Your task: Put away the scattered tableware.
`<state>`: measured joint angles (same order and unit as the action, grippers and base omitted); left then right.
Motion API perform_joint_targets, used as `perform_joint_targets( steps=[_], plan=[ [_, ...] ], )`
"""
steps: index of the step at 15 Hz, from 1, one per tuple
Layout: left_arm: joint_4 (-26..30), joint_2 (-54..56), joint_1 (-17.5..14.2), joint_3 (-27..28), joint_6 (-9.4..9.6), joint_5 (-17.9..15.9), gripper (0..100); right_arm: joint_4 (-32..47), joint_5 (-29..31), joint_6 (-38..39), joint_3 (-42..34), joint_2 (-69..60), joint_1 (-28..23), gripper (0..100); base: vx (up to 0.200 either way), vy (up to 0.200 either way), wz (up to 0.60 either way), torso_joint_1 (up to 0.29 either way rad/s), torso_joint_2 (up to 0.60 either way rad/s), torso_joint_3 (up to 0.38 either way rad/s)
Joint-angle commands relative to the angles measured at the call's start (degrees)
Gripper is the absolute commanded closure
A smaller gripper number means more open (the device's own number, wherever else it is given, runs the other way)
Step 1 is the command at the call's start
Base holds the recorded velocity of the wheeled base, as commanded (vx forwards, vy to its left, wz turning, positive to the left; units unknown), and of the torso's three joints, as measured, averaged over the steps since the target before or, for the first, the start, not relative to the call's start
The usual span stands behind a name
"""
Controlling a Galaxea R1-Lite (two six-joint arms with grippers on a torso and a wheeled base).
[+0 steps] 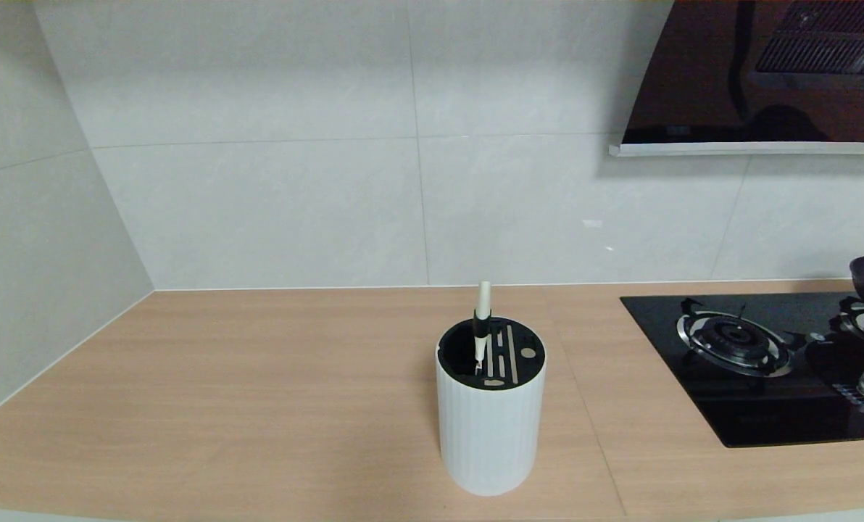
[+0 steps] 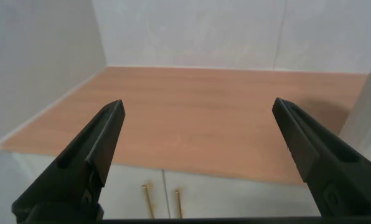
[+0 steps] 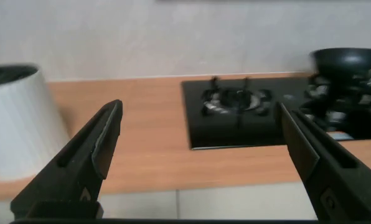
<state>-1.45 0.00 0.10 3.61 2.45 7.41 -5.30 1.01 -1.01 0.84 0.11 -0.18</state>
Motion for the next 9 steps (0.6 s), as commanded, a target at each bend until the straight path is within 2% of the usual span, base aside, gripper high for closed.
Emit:
perform_joint_targets(
  steps=[1, 3, 5, 7, 9],
  plan=[
    [-0.7, 0.0, 0.0, -3.6, -0.69, -1.3, 0, 0.7, -0.3, 0.0, -0.8, 0.0, 0.0, 0, 0.0, 0.0, 0.0, 0.0, 0.0, 0.0],
    [1.5, 0.0, 0.0, -3.6, -2.1, -5.9, 0, 2.6, -2.2, 0.1, -0.8, 0.0, 0.0, 0, 0.0, 0.0, 0.0, 0.0, 0.0, 0.0],
    [1.4, 0.0, 0.0, -3.6, -2.01, -6.1, 0, 2.5, -3.1, 0.3, -0.8, 0.0, 0.0, 0, 0.0, 0.0, 0.0, 0.0, 0.0, 0.0],
    [1.4, 0.0, 0.0, -3.6, -2.1, -6.1, 0, 6.2, -3.0, 0.1, -0.8, 1.6, -0.1, 0, 0.0, 0.0, 0.0, 0.0, 0.0, 0.0],
    [1.4, 0.0, 0.0, -3.6, -2.45, -6.0, 0, 5.1, -3.0, 0.0, -0.8, 0.0, 0.2, 0, 0.0, 0.0, 0.0, 0.0, 0.0, 0.0]
  ],
)
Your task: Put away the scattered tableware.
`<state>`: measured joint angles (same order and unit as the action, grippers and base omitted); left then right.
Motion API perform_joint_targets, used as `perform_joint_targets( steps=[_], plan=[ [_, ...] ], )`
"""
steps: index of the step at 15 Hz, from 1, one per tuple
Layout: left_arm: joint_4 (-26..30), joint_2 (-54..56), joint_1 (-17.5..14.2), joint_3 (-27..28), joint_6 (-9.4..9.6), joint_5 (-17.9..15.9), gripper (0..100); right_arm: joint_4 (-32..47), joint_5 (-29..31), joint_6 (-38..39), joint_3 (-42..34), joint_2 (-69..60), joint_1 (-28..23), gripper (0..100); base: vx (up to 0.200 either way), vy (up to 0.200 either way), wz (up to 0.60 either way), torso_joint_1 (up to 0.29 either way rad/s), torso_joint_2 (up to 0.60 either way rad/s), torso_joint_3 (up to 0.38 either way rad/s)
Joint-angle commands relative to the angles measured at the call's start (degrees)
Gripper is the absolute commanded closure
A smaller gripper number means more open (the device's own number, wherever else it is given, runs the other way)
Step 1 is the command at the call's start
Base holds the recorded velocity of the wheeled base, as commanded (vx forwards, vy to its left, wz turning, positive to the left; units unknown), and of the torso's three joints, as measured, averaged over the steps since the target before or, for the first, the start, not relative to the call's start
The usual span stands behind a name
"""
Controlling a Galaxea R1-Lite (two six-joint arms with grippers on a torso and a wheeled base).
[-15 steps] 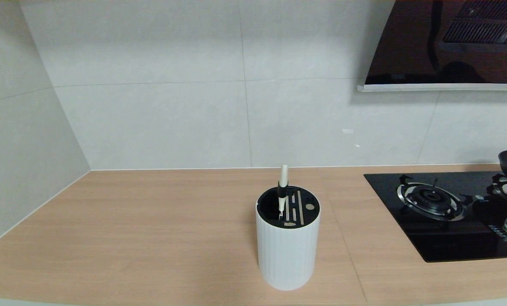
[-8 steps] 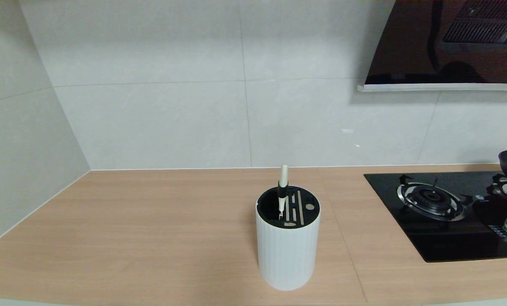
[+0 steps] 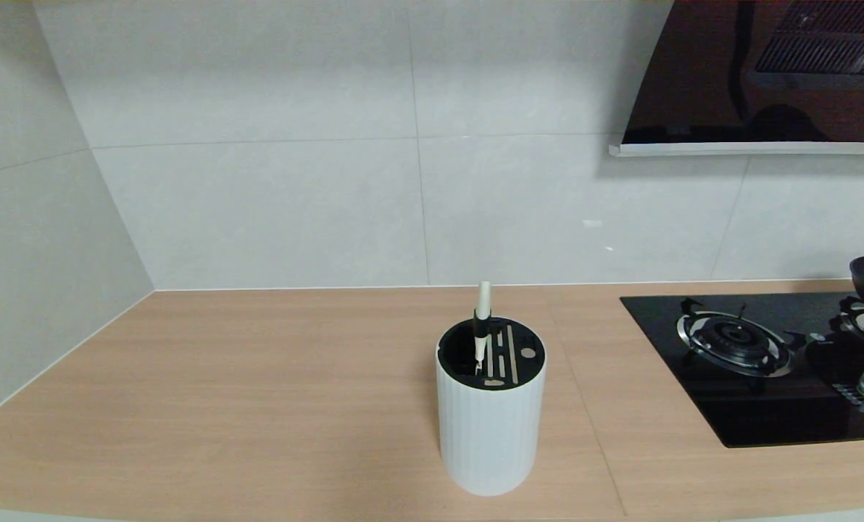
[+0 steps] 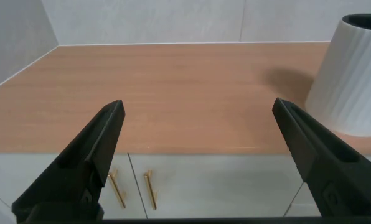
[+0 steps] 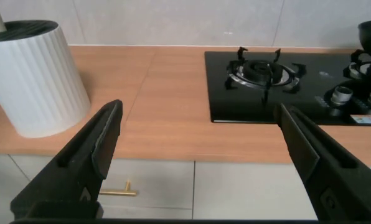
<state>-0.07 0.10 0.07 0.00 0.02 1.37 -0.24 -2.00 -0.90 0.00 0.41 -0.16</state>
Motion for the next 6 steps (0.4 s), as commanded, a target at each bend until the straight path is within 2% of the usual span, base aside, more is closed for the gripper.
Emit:
perform_joint_targets(
  steps=[1, 6],
  plan=[
    [0.0, -0.1, 0.0, 0.0, -0.02, 0.0, 0, 0.1, 0.0, 0.0, 0.0, -0.3, 0.2, 0, 0.0, 0.0, 0.0, 0.0, 0.0, 0.0],
    [0.0, -0.1, 0.0, 0.0, -0.02, 0.0, 0, 0.0, 0.0, 0.2, 0.0, -0.3, 0.2, 0, 0.0, 0.0, 0.0, 0.0, 0.0, 0.0]
  ],
)
